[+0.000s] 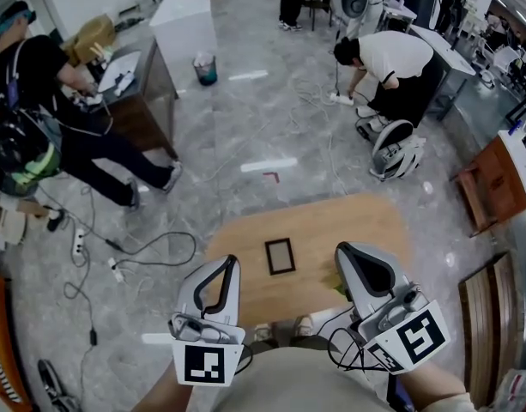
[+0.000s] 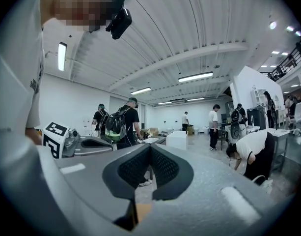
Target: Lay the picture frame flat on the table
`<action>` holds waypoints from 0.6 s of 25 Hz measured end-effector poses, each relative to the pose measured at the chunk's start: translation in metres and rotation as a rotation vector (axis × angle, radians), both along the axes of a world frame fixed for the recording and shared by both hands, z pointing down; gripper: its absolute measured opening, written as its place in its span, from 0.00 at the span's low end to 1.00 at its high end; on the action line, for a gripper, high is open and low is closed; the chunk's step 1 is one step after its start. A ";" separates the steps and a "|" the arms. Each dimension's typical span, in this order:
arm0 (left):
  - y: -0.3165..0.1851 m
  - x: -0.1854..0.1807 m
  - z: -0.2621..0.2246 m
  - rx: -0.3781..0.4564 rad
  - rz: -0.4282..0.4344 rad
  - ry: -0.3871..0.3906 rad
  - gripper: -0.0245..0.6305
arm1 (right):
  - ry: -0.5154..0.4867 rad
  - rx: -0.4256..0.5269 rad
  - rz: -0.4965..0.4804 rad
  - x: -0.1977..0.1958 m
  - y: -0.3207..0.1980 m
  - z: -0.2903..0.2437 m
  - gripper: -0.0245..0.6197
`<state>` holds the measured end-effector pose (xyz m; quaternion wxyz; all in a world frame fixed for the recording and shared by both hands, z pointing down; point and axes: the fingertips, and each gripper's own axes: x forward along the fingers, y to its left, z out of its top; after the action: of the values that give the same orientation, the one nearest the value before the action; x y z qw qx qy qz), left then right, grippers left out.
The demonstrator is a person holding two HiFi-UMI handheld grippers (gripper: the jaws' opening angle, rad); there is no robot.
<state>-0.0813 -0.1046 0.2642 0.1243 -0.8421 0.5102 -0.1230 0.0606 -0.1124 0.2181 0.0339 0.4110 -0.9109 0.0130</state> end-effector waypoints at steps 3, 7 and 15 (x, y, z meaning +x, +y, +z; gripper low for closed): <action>0.004 0.000 -0.006 0.013 -0.001 0.009 0.07 | -0.017 0.006 -0.003 -0.001 0.004 -0.006 0.04; 0.006 -0.003 -0.008 0.008 -0.005 0.007 0.07 | -0.022 0.002 0.003 -0.002 0.005 -0.005 0.04; 0.005 -0.001 -0.013 0.028 -0.012 0.000 0.07 | 0.012 0.031 0.017 0.003 0.006 -0.004 0.04</action>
<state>-0.0828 -0.0993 0.2511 0.1355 -0.8372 0.5169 -0.1166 0.0640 -0.1063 0.2146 0.0330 0.4193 -0.9072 -0.0034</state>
